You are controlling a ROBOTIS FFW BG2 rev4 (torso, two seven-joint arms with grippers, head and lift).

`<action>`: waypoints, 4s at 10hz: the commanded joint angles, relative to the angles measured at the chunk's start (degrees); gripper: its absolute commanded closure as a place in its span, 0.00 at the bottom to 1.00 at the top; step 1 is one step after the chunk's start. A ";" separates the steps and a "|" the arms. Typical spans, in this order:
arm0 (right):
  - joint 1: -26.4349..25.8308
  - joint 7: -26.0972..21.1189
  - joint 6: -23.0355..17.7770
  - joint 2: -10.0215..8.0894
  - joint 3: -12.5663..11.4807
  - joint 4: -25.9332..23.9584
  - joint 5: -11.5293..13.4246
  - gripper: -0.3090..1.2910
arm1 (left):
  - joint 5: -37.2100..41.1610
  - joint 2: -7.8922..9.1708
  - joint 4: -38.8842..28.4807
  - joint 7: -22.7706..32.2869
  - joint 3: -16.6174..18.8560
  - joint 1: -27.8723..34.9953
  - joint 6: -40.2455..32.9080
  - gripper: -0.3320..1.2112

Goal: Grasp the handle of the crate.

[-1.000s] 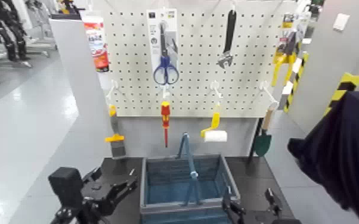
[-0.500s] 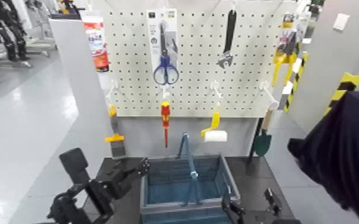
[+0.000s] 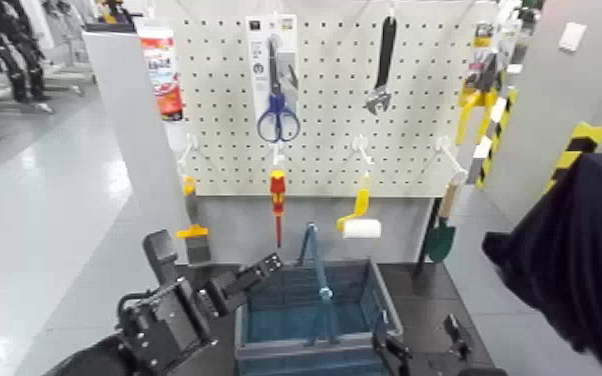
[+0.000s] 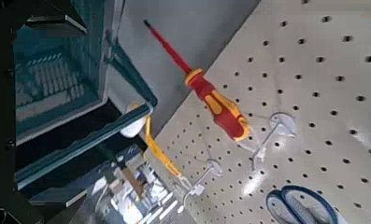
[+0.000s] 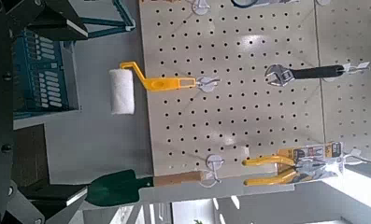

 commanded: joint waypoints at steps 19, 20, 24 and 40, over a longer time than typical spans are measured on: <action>-2.19 -0.09 -1.83 -0.46 2.67 1.59 -1.30 0.28 | 30.26 -2.83 44.45 -14.40 -21.47 -30.73 11.82 0.45; -2.37 -0.18 -1.92 -0.55 2.84 1.68 -1.39 0.28 | 31.40 -2.91 44.98 -14.40 -21.74 -30.99 12.18 0.65; -2.37 -0.18 -2.10 -0.55 2.84 1.77 -1.48 0.28 | 32.02 -3.18 45.86 -14.31 -22.26 -30.91 12.88 0.96; -1.31 -1.05 -1.31 -0.46 1.88 1.51 -1.22 0.28 | 31.93 0.07 23.80 -10.71 -15.58 -17.63 19.03 0.99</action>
